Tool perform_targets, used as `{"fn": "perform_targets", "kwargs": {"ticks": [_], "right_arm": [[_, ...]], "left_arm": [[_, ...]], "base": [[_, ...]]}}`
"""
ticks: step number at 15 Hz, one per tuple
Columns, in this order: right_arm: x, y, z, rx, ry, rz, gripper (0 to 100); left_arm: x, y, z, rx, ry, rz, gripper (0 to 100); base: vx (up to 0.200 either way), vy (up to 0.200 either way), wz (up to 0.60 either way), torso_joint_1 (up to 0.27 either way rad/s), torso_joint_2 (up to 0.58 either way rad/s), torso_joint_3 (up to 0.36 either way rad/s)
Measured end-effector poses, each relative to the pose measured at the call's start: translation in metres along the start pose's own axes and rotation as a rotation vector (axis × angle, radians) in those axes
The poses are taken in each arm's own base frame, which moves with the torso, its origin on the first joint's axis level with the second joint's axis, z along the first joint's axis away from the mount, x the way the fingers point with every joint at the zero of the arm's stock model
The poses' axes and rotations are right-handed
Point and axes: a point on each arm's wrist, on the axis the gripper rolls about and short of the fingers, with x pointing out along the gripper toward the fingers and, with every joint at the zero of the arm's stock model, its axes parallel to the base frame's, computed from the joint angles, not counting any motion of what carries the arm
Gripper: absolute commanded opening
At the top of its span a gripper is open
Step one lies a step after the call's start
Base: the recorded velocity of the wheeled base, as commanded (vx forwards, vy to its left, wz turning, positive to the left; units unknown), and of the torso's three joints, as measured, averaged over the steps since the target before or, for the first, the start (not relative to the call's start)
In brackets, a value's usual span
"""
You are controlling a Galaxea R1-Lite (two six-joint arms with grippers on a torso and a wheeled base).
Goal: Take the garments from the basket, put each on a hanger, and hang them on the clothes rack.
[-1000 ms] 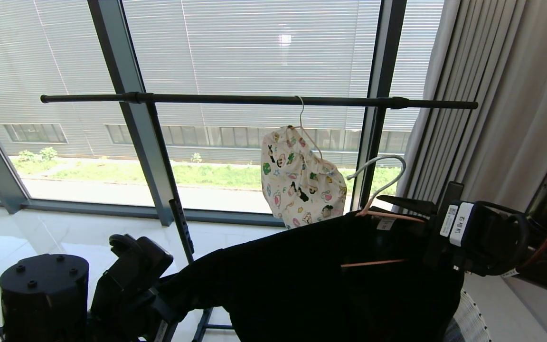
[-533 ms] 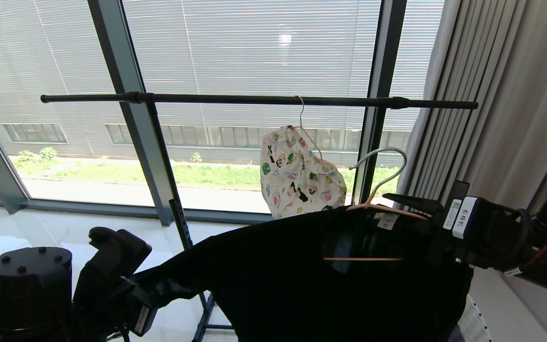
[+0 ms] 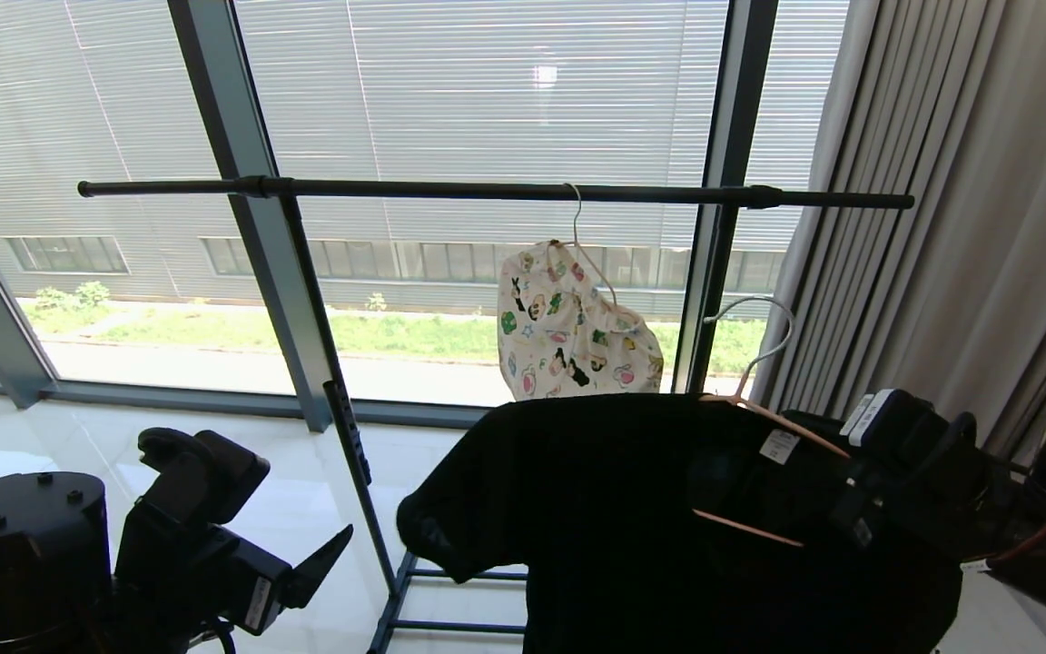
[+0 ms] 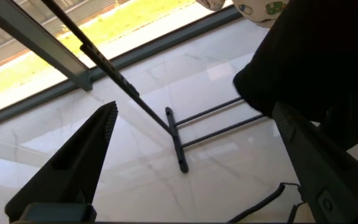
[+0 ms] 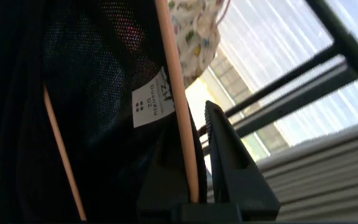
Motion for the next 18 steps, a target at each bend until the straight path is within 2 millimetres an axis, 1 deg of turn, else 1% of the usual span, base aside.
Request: {"fn": "perform_targets", "kwargs": {"ticks": [2,4,6,8,10,11,13,16,18], "right_arm": [[-0.007,0.003,-0.015,0.085,0.143,-0.104,0],[-0.014,-0.002,-0.035,0.119,0.305,-0.172,0],[-0.021,-0.013,-0.052,0.144,0.423,-0.244,0],[-0.028,-0.024,-0.065,0.161,0.518,-0.325,0],[-0.032,-0.035,-0.073,0.17,0.601,-0.411,0],[-0.031,-0.04,-0.072,0.172,0.609,-0.427,0],[-0.021,-0.055,-0.064,0.177,0.591,-0.454,0],[0.004,-0.083,-0.038,0.24,0.529,-0.479,0],[0.017,-0.091,-0.024,0.319,0.574,-0.432,0]], "left_arm": [[-0.003,0.003,0.001,-0.004,0.01,0.086,100],[-0.005,0.004,0.003,-0.006,0.004,0.11,100],[-0.006,0.005,0.004,-0.008,-0.005,0.114,100],[-0.007,0.005,0.004,-0.009,-0.007,0.116,100],[-0.007,0.005,0.004,-0.006,-0.008,0.116,100],[-0.007,0.005,0.004,-0.004,-0.007,0.116,100],[-0.007,0.005,0.004,-0.002,-0.009,0.115,100],[-0.007,0.005,0.005,-0.003,-0.012,0.115,100],[-0.008,0.005,0.005,-0.003,-0.015,0.119,100]], "base": [[0.0,0.0,0.0,0.0,0.0,0.0],[0.0,0.0,0.0,0.0,0.0,0.0],[0.0,0.0,0.0,0.0,0.0,0.0],[0.0,0.0,0.0,0.0,0.0,0.0],[0.0,0.0,0.0,0.0,0.0,0.0],[0.0,0.0,0.0,0.0,0.0,0.0],[0.0,0.0,0.0,0.0,0.0,0.0],[0.0,0.0,0.0,0.0,0.0,0.0],[0.0,0.0,0.0,0.0,0.0,0.0]]}}
